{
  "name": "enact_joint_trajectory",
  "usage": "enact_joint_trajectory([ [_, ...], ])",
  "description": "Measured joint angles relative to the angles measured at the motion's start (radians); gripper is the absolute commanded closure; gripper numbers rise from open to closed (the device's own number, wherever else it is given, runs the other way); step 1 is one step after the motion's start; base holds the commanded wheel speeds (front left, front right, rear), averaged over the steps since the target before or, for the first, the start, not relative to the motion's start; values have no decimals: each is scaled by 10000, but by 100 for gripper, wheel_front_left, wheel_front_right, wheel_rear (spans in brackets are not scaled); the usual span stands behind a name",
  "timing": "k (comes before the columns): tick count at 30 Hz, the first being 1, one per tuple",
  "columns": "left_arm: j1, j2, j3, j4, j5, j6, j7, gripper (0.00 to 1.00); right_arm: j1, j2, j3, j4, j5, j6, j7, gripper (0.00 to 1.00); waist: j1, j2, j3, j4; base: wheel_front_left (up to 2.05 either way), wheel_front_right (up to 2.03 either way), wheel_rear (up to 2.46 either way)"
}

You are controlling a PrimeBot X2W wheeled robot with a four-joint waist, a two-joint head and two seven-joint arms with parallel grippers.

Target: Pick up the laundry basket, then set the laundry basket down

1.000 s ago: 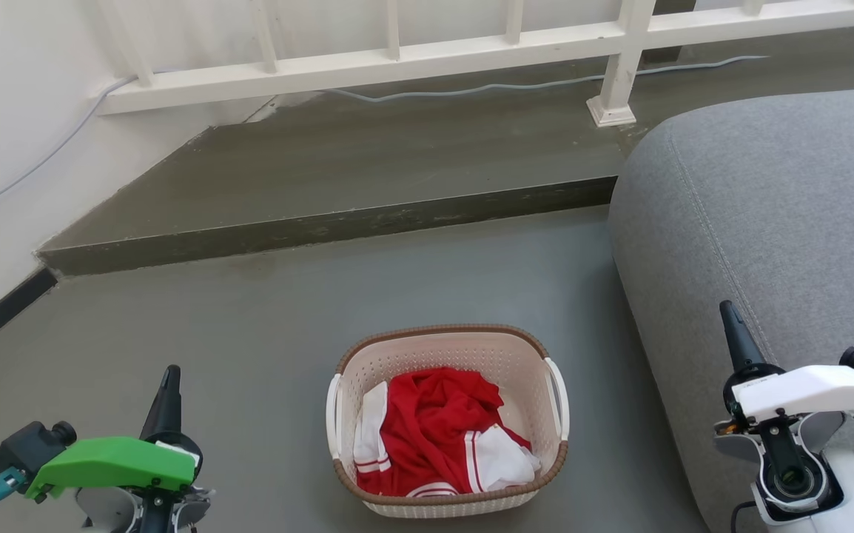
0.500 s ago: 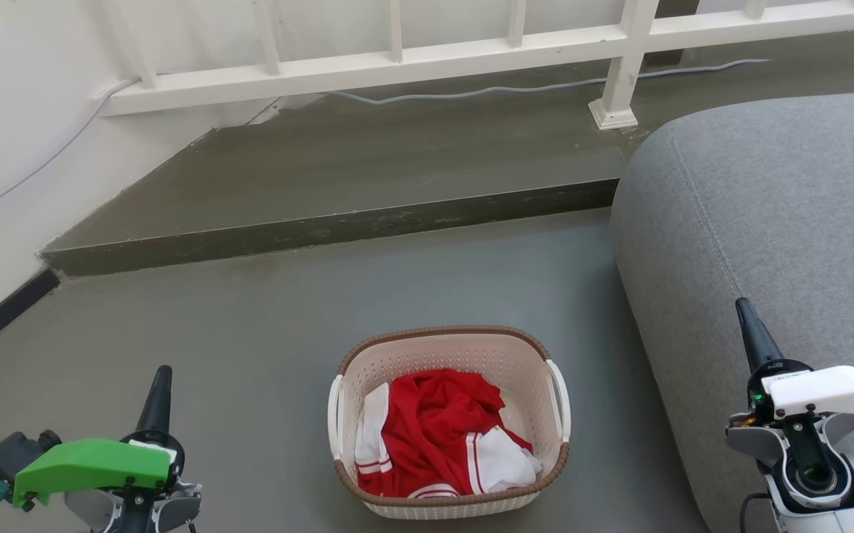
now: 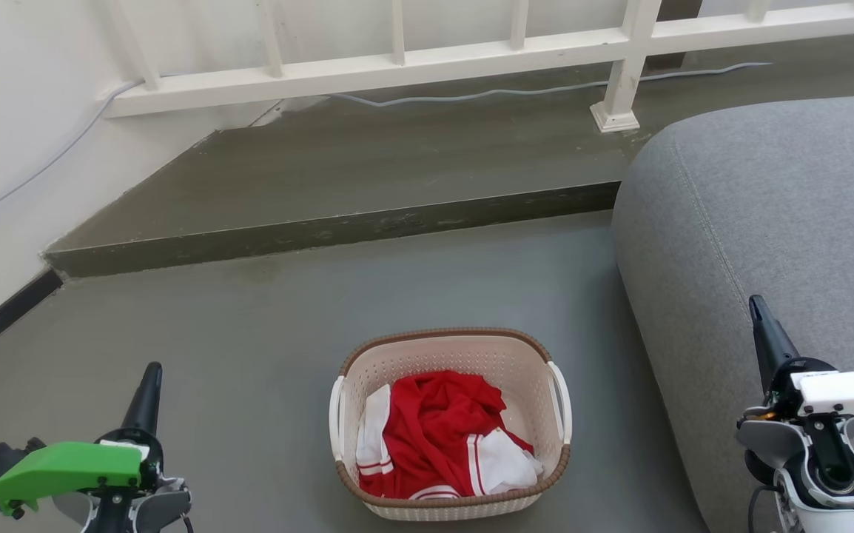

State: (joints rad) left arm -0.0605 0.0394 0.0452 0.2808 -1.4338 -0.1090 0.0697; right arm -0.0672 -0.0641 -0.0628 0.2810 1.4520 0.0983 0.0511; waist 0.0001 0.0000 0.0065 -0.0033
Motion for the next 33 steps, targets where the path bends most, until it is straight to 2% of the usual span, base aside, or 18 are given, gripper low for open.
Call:
enact_joint_trajectory([
  [15,-13,-21,418,-4,-1657,-113,441,100,-12,148,-585,-2,1570,174,468,100,0,0,-39,33,0,0,0],
  [33,-14,-23,431,-10,-1657,-113,441,100,-13,157,-593,-2,1570,176,468,100,0,0,-38,33,0,0,0],
])
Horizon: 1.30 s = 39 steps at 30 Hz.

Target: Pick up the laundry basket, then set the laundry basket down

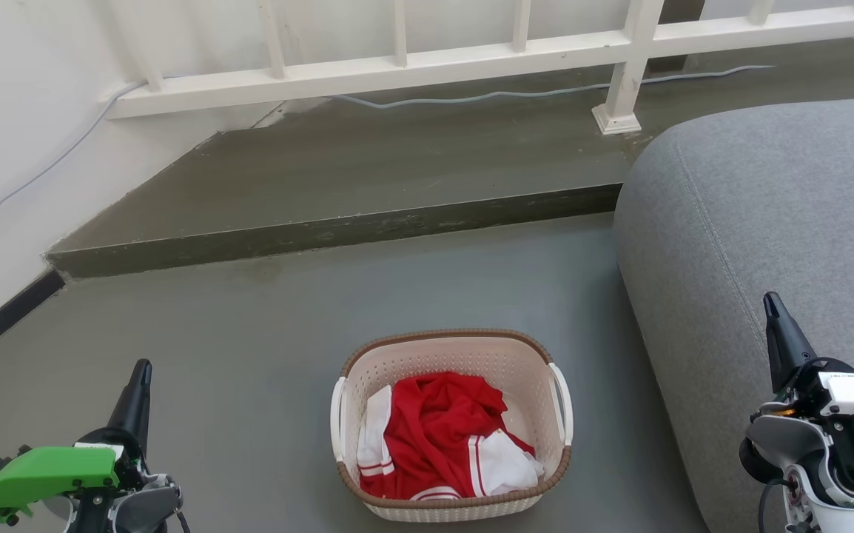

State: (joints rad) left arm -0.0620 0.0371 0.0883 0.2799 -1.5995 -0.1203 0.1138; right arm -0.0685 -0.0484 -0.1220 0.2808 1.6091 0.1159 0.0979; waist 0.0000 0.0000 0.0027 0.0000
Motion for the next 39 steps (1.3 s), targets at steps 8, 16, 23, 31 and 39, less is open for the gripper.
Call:
enact_joint_trajectory([
  [8,0,0,0,-2,-2,0,0,100,0,2,-2,0,0,0,0,100,-1,0,1,0,0,0,0],
  [16,0,0,0,-6,-2,0,0,100,-1,2,-4,-2,0,0,0,100,-1,0,1,0,0,0,0],
  [23,0,0,-2,-10,-4,-2,-2,100,-1,4,-8,-2,0,0,0,100,-1,0,1,0,0,0,0],
  [31,0,0,-2,-13,-4,-2,-2,100,-1,8,-10,-2,0,0,2,100,0,0,1,0,0,0,0],
  [39,0,0,-2,-15,-4,-2,-2,100,-1,17,-12,-4,0,0,2,100,0,0,1,0,0,0,0],
])
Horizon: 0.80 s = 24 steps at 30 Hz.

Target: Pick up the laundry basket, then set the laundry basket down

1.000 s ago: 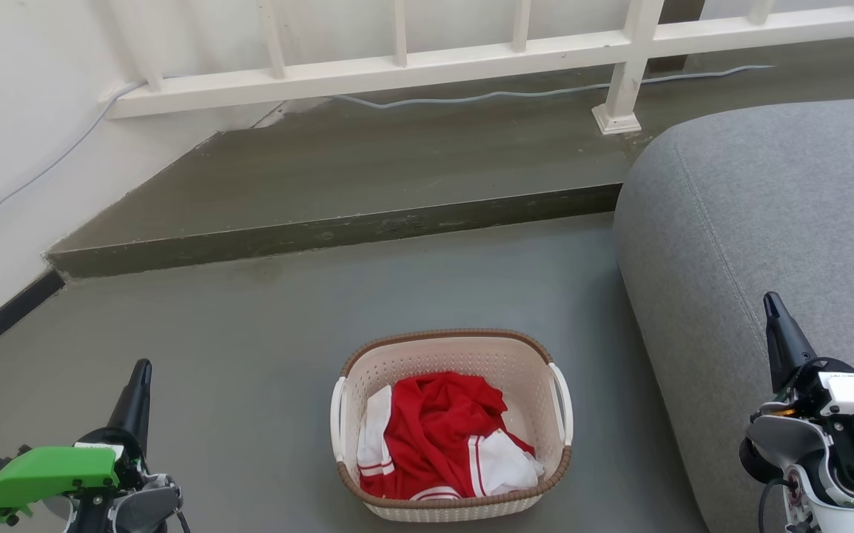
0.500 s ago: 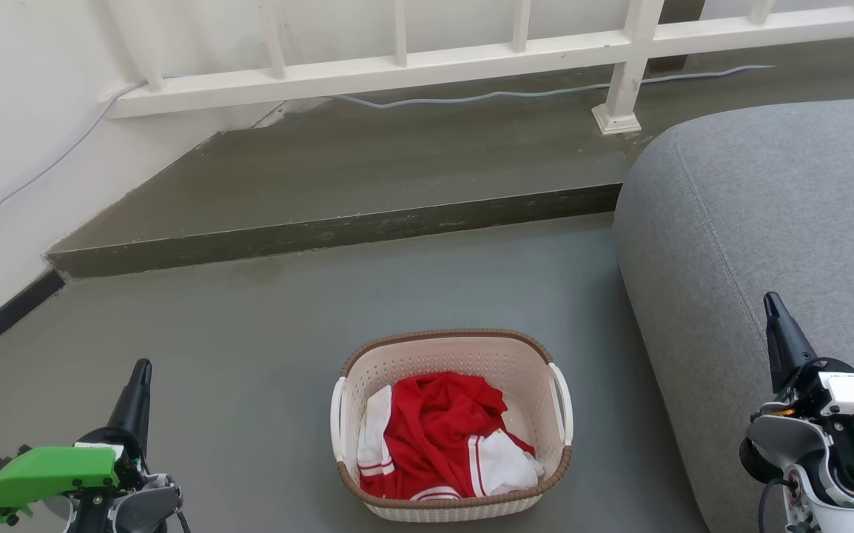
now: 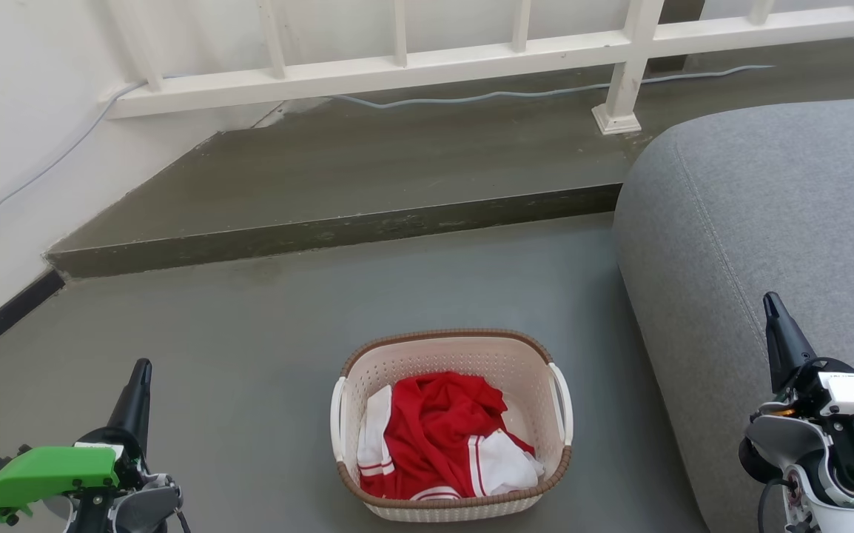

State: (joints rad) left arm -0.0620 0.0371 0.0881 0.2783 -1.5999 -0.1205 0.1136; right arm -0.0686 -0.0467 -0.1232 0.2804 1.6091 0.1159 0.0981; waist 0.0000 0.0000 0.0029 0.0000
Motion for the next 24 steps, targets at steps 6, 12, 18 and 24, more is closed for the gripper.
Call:
enact_joint_trajectory([
  [6,0,0,0,-2,0,0,0,100,0,8,0,0,0,0,0,100,0,0,0,0,0,0,0],
  [12,0,0,0,-2,0,0,0,100,0,12,-2,0,0,0,0,100,0,0,0,0,0,0,0],
  [18,0,0,0,-4,0,0,0,100,0,12,-2,-2,0,0,0,100,0,0,0,0,0,0,0],
  [24,0,0,-2,-4,0,0,0,100,0,12,-2,-2,0,0,0,100,0,0,0,0,0,0,0],
])
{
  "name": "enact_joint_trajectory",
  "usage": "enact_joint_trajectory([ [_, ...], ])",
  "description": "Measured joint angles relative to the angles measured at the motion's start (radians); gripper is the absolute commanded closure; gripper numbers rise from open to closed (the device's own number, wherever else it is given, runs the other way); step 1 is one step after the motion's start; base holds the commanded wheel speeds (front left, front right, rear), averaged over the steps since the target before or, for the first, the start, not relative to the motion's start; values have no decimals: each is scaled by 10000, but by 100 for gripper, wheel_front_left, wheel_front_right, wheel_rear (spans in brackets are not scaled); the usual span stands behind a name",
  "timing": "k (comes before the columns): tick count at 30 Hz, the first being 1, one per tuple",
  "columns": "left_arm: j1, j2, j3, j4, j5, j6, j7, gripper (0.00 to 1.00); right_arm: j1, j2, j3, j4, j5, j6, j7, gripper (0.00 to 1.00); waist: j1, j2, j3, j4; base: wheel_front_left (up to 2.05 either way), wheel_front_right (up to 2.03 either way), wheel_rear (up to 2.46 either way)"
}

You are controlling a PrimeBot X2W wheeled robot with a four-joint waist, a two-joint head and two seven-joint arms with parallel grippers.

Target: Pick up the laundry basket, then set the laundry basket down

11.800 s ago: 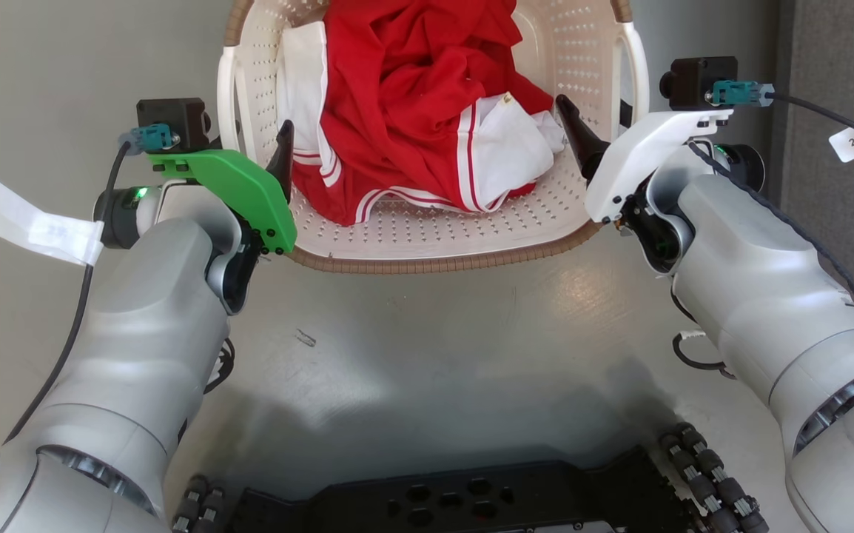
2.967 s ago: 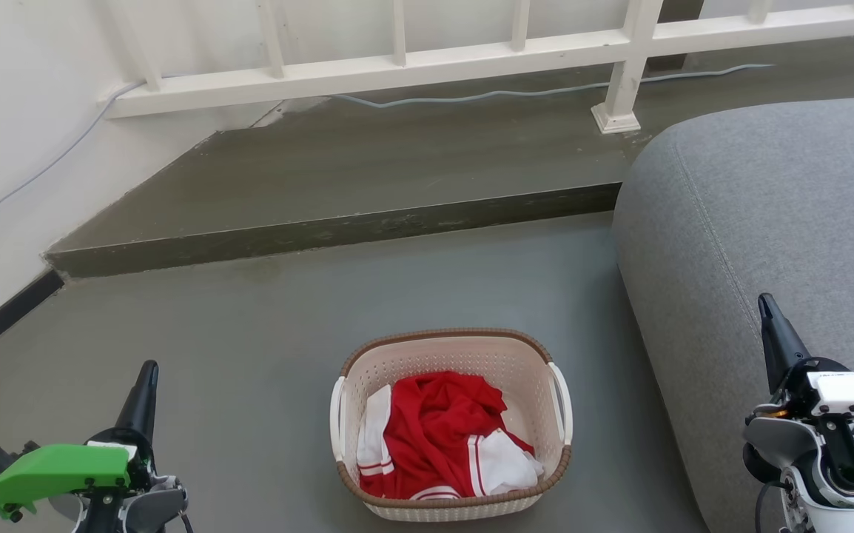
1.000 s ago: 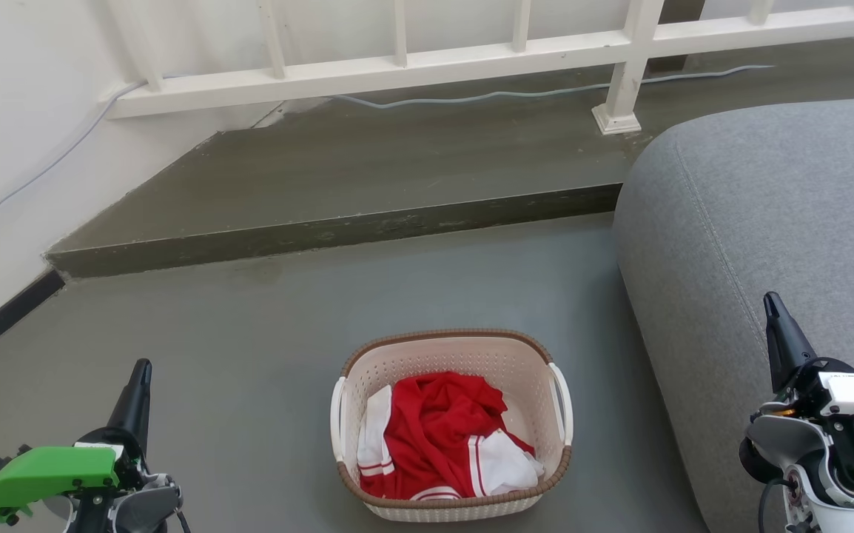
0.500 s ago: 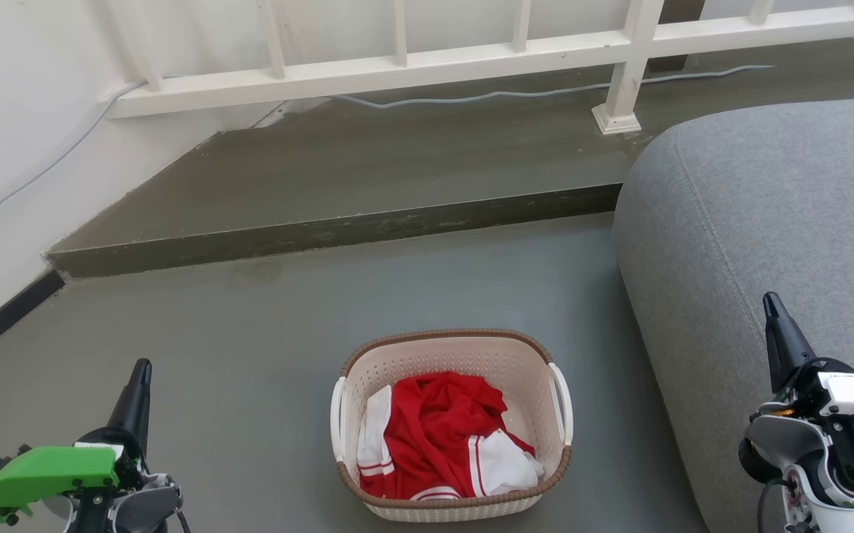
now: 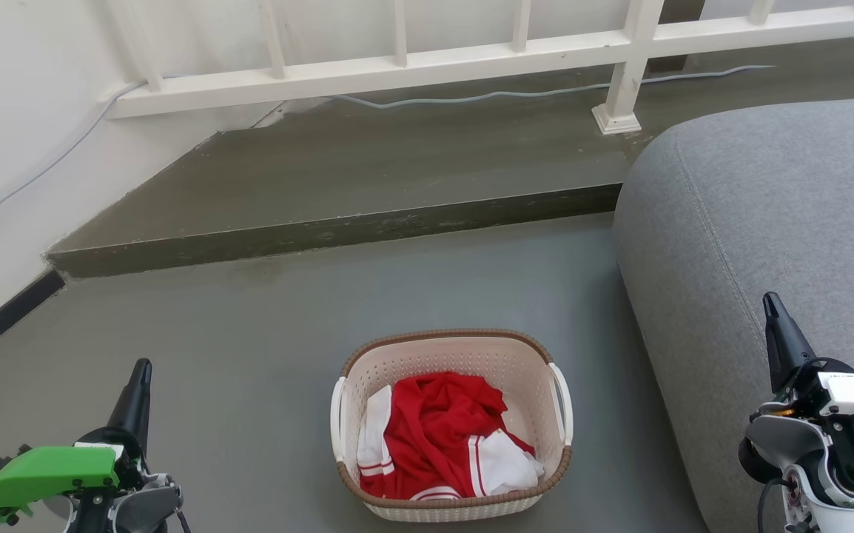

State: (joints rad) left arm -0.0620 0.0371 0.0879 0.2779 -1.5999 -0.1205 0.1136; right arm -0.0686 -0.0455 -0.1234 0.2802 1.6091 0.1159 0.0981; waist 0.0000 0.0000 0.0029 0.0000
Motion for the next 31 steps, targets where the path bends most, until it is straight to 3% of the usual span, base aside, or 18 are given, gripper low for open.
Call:
enact_joint_trajectory([
  [31,0,-2,0,-4,0,-21,0,100,0,4,-6,-2,0,0,13,100,0,0,0,0,0,0,0],
])
